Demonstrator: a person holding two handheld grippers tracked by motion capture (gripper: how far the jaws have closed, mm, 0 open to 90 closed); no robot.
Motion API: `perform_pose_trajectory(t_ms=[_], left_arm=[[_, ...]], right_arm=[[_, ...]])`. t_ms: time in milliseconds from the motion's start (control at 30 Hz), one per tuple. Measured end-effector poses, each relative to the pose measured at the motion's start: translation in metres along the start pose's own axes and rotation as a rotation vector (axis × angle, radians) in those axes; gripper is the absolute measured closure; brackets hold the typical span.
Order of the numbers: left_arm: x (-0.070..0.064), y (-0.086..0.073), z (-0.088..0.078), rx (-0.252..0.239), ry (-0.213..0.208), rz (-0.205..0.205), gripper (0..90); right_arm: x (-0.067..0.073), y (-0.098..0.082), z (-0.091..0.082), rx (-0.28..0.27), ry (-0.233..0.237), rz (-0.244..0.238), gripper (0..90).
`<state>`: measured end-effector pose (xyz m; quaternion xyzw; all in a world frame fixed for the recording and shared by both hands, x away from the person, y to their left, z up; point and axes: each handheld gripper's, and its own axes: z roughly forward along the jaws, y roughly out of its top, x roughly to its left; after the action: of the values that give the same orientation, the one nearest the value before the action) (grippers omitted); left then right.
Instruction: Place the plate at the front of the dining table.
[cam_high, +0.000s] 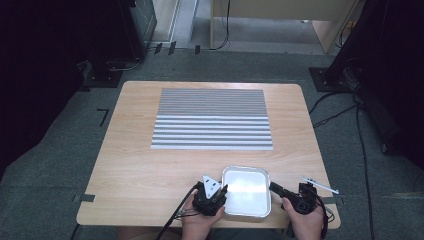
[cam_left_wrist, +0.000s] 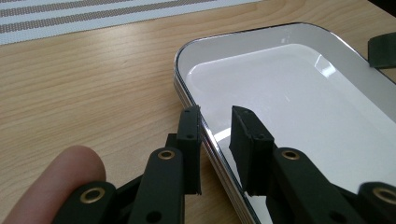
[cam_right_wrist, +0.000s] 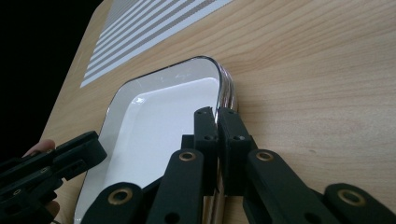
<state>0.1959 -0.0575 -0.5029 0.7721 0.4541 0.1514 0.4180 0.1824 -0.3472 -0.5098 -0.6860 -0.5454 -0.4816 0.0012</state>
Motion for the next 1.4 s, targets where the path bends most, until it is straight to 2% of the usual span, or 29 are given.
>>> perform_pose_trajectory(t_ms=[333, 467, 600, 833, 867, 1000, 1100, 1233, 1400], left_arm=[[0.000, 0.000, 0.000, 0.001, 0.010, -0.003, 77.1], [-0.001, 0.000, 0.001, 0.001, 0.010, -0.003, 77.0], [-0.001, 0.000, 0.002, -0.001, 0.009, -0.004, 76.3], [-0.001, 0.000, 0.002, -0.003, 0.001, -0.015, 67.1], [0.000, 0.001, 0.002, -0.004, -0.001, -0.020, 65.6], [0.001, 0.001, 0.002, -0.006, -0.004, -0.023, 62.5], [0.001, 0.001, 0.002, -0.003, 0.000, -0.018, 64.9], [-0.003, -0.001, 0.002, -0.003, 0.006, 0.000, 69.0], [-0.002, -0.001, 0.002, -0.001, 0.007, -0.001, 70.1]], right_arm=[[0.002, -0.001, 0.000, -0.008, -0.013, -0.014, 89.9], [0.002, -0.001, -0.001, -0.012, -0.006, -0.002, 90.0], [0.002, 0.000, -0.002, -0.022, -0.003, -0.011, 90.0], [0.006, 0.001, -0.006, -0.050, -0.005, -0.022, 90.0], [0.006, 0.002, -0.008, -0.071, -0.013, -0.030, 90.0], [0.004, 0.006, -0.013, -0.091, -0.022, -0.034, 90.0], [0.002, 0.006, -0.014, -0.084, -0.021, -0.024, 90.0], [0.001, 0.003, -0.007, -0.029, 0.004, -0.009, 90.0], [0.001, 0.002, -0.004, -0.003, 0.008, 0.003, 90.0]])
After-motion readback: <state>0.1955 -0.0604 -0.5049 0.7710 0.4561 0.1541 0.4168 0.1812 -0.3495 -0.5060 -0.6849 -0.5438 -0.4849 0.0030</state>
